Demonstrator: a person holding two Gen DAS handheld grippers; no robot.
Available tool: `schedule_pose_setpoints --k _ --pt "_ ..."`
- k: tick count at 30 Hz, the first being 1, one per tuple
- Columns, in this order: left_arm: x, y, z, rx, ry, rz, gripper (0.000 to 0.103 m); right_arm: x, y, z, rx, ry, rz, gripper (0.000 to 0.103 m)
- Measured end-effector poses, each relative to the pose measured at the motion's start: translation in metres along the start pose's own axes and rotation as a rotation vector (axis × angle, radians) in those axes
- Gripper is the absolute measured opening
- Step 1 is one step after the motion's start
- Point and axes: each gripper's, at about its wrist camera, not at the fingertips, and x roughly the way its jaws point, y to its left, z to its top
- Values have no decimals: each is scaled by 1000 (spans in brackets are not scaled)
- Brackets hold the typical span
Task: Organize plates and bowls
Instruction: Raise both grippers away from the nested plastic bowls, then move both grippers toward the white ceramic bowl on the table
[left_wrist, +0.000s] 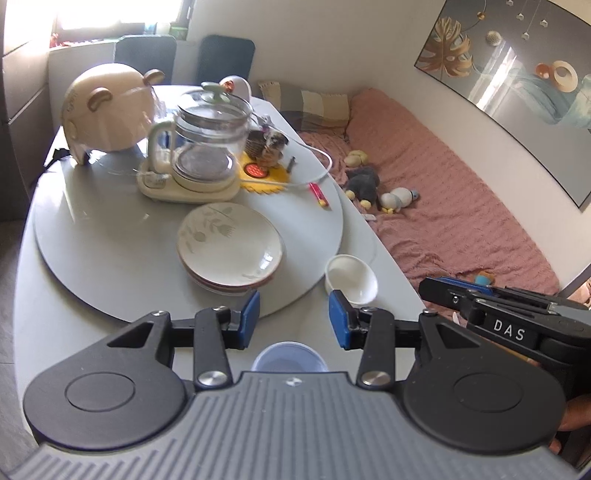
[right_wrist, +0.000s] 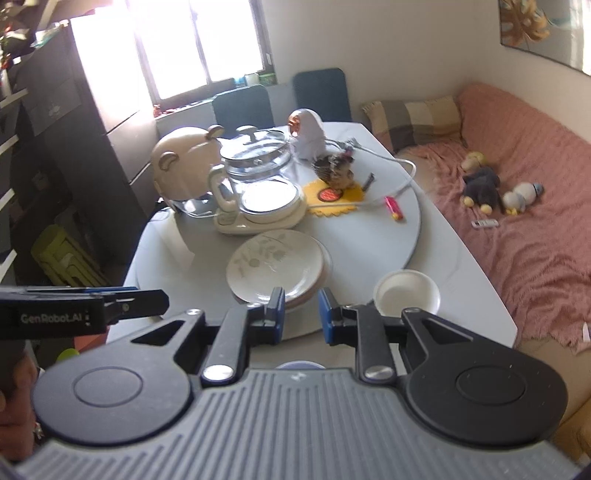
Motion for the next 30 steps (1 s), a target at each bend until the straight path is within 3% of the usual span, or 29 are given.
schedule_pose_setpoints --k 10,17,21,30 --pt "65 -66 24 8 35 9 50 23 -76 7 10 85 -49 24" --pt "117 -106 48 -12 76 17 50 49 -129 22 -18 133 -21 24" --pt "149 -122 54 4 73 53 53 69 -153 29 -11 149 -5 24" --pt "247 -143 36 41 220 217 53 114 -192 28 -56 253 85 24"
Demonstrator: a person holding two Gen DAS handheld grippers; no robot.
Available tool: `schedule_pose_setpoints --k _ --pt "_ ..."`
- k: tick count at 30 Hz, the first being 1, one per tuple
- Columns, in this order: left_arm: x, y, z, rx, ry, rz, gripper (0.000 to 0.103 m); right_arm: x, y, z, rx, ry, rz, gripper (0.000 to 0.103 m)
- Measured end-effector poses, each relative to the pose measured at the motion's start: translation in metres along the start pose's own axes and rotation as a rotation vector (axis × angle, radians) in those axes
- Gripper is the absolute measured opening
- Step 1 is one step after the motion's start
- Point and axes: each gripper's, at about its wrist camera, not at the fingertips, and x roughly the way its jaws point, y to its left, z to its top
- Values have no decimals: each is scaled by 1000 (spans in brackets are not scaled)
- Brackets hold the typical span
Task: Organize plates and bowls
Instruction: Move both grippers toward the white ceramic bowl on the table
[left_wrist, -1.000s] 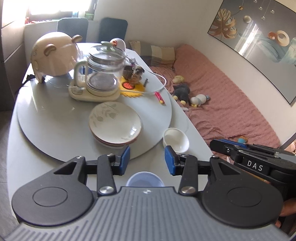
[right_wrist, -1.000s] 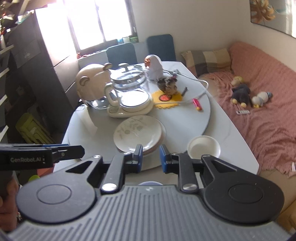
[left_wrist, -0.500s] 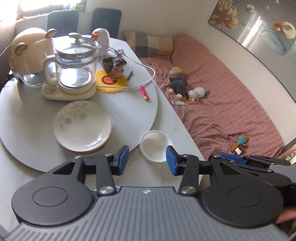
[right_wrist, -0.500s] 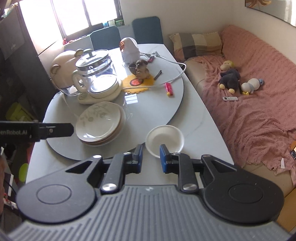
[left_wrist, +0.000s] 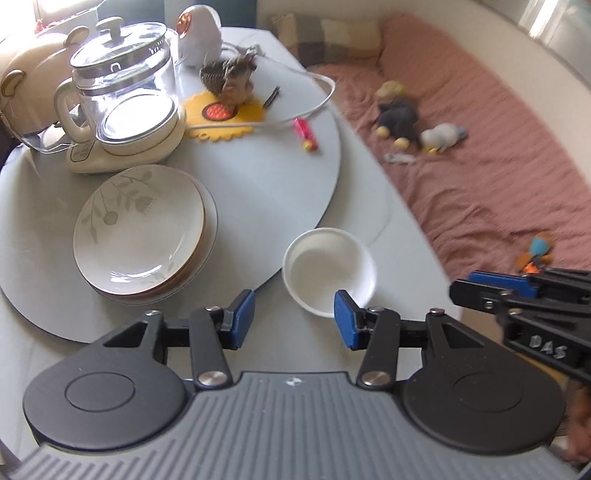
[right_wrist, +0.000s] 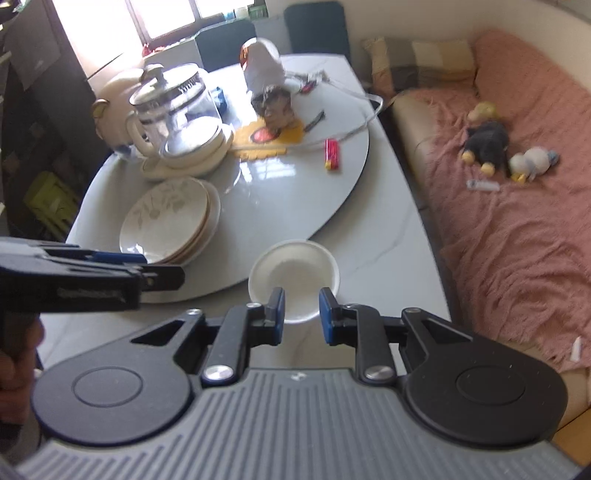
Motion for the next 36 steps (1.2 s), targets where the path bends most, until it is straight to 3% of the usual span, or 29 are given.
schedule_pose_setpoints --k 7,13,18,21,32,34,36 --pt "51 7 8 -169 67 0 53 41 -44 7 123 43 30 24" --pt "83 24 14 -278 112 6 53 79 -60 11 146 75 97 24" --pt "115 40 13 -417 192 -60 53 108 -71 17 218 139 189 26" --pt "134 37 13 -436 235 -67 53 118 -73 18 226 130 202 48" --pt "172 33 11 -519 308 -69 53 153 -79 21 243 149 149 48" --pt "177 34 8 -529 325 -69 51 159 -80 20 240 157 147 48" --pt "180 36 7 -533 332 -66 44 164 -83 19 240 173 147 47"
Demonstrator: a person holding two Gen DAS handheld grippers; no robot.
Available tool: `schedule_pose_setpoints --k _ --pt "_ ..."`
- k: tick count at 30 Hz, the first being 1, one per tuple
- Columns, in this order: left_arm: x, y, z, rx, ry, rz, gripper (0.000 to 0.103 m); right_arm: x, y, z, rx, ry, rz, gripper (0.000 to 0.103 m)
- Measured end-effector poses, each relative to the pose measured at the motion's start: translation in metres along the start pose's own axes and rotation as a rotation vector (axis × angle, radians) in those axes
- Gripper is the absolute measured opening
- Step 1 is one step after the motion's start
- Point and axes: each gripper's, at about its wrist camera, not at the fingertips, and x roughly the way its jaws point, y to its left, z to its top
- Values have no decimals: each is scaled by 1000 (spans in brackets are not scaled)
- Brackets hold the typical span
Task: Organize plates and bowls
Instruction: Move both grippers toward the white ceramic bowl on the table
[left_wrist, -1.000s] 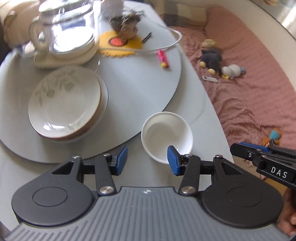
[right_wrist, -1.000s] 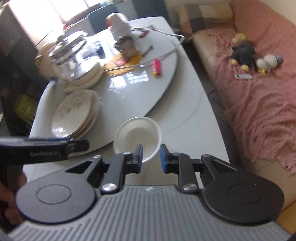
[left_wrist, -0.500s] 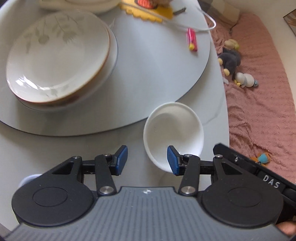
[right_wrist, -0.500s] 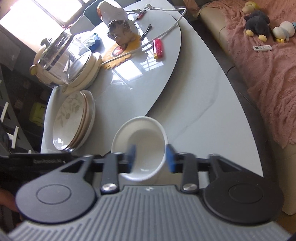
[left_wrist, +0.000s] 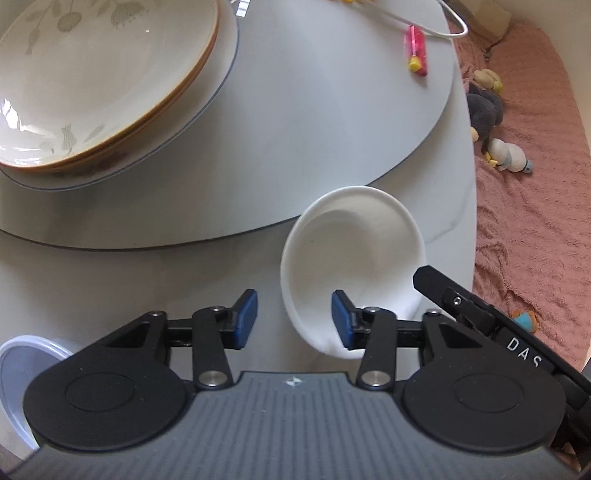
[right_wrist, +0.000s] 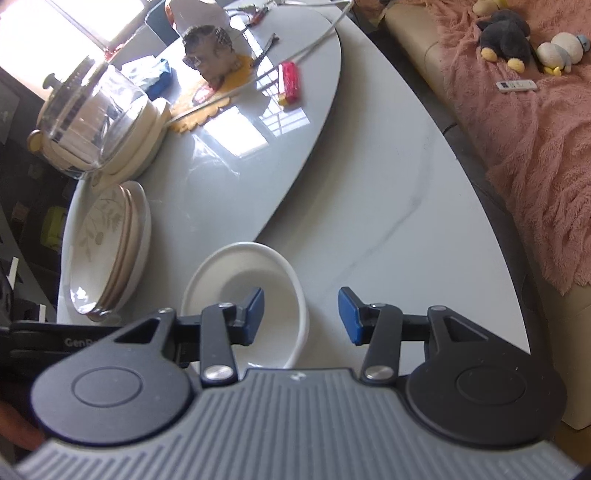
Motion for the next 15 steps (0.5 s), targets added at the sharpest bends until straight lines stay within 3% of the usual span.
schedule_pose_setpoints --k 8,12,15 --pt "4 4 -1 17 -1 -7 27 5 -1 -6 -120 43 -25 32" --pt "8 2 -5 12 0 -38 18 8 -6 -12 -84 77 -3 28" --pt "6 -2 -8 21 -36 -37 9 10 -6 -18 -75 92 11 19"
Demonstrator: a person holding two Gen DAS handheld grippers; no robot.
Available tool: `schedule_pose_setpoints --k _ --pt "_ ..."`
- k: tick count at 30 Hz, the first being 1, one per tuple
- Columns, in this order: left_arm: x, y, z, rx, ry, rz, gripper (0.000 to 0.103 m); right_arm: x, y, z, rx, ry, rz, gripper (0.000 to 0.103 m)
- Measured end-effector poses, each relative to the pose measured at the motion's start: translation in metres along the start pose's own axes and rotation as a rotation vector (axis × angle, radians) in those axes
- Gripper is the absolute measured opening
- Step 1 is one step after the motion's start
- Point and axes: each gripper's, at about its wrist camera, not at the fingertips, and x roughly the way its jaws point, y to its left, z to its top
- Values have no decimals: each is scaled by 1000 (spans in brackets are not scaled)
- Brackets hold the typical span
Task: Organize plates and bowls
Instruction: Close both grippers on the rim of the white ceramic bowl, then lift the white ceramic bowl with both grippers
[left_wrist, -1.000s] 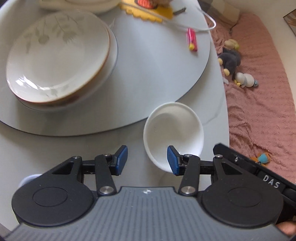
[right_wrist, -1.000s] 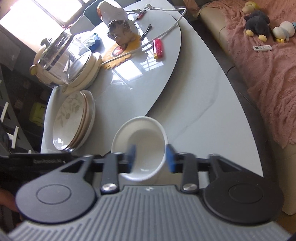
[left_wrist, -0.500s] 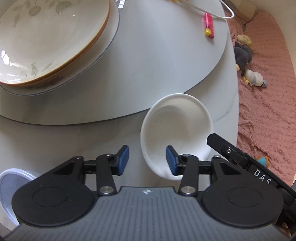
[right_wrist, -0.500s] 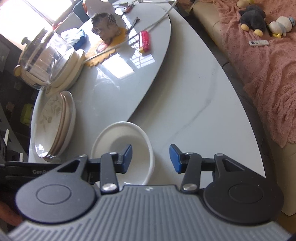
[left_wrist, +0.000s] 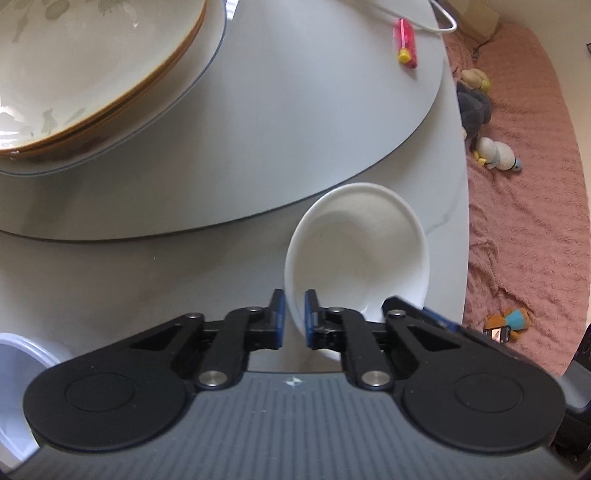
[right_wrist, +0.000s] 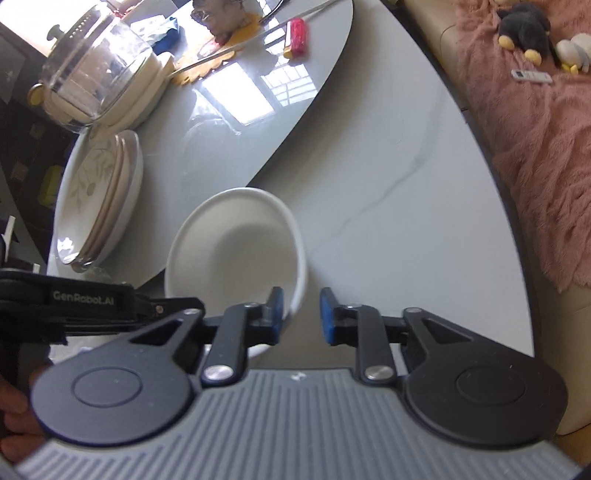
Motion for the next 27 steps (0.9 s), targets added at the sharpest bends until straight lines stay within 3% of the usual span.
schedule_pose_setpoints --k 3,20,27 --pt "-6 -4 0 16 -39 -3 7 -4 4 -5 -27 -4 -20 14" --pt "-23 -10 -14 -19 -62 -60 7 -39 10 -21 -42 -61 0 14" --pt "-37 -21 -17 36 -69 -35 8 -57 17 -23 -31 -99 -2 14"
